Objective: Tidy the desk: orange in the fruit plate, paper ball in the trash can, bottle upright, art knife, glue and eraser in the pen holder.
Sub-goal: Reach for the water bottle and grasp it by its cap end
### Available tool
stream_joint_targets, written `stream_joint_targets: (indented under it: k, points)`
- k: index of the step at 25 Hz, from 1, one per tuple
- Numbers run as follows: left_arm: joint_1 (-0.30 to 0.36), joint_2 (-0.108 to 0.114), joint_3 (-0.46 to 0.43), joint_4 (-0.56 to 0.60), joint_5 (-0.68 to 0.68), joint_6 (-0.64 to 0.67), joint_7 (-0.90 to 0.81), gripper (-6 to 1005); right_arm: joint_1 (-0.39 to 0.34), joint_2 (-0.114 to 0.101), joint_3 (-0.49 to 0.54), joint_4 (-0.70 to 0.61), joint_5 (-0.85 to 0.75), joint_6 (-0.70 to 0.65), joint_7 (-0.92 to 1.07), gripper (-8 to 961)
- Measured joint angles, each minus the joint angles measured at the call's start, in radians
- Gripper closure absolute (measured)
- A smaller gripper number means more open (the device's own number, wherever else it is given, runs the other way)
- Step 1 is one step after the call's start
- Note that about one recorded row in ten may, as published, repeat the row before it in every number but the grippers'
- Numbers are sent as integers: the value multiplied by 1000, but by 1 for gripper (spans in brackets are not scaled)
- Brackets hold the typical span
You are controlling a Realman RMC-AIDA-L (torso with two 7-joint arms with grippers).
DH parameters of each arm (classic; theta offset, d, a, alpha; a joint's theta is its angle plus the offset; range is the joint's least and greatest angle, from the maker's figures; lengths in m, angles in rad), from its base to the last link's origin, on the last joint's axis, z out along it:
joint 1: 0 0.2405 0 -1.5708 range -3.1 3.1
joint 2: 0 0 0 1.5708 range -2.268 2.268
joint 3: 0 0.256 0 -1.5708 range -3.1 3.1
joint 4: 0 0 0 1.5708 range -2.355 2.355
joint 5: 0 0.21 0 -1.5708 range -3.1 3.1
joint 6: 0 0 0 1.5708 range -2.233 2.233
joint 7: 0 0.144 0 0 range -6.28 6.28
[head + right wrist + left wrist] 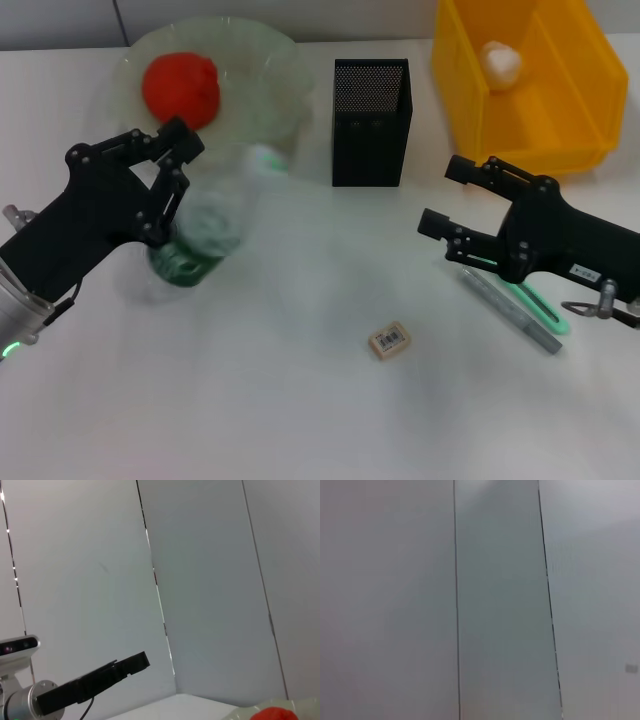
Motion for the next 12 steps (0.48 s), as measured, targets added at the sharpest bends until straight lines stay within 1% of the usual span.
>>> stream_joint_targets:
  k: [7, 12]
  points:
    - [-15, 5, -10, 1, -8, -7, -22, 989, 11, 0, 1, 20, 10, 20, -1, 163]
    - [-38, 12, -10, 24, -8, -63, -120, 986, 3, -1, 8, 20, 13, 24, -1, 163]
